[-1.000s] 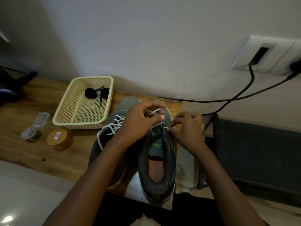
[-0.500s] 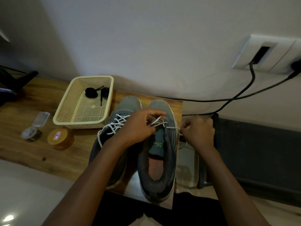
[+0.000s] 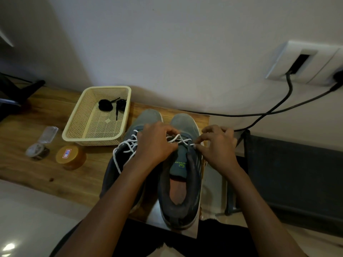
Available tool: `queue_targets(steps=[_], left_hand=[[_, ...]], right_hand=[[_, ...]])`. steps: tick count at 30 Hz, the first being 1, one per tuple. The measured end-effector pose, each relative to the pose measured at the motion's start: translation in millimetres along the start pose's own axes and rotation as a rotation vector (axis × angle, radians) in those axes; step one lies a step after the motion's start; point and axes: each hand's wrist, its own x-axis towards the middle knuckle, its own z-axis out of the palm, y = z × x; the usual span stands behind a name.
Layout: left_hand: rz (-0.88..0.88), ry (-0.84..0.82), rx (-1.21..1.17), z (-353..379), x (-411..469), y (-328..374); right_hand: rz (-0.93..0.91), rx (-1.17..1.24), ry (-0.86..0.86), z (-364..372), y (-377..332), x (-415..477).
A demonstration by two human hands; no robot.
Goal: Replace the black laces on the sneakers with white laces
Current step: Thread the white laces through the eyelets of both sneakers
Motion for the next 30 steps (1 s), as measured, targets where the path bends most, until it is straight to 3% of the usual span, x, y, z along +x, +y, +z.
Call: queue_targets(steps=[7,11,18,24,30], left_hand=[[-0.06,0.025,0.101,-3.0,-3.1,3.1],[-0.007,0.024,0.06,-0.9,-1.6,3.5],[-0.02,0.04,0.11,0.7,-1.7,4.0],[-0.033,0.028,0.068,-1.1,-0.8,1.3],[-0.052,-0.024,0.054,2.0,-1.7,5.0]], right_hand=[[0.137,0.005,0.017,-10.0,12.0,2.0],[0.03,0.041,-0.046,-6.3,4.2,-0.1],[-0.047,0.0,-0.003,-2.6,-0.4,-1.5],[0.122,-0.035,0.02,-10.7,11.9,1.1],[-0.044,0.022,-0.02,-5.2,-4.7,-1.2]])
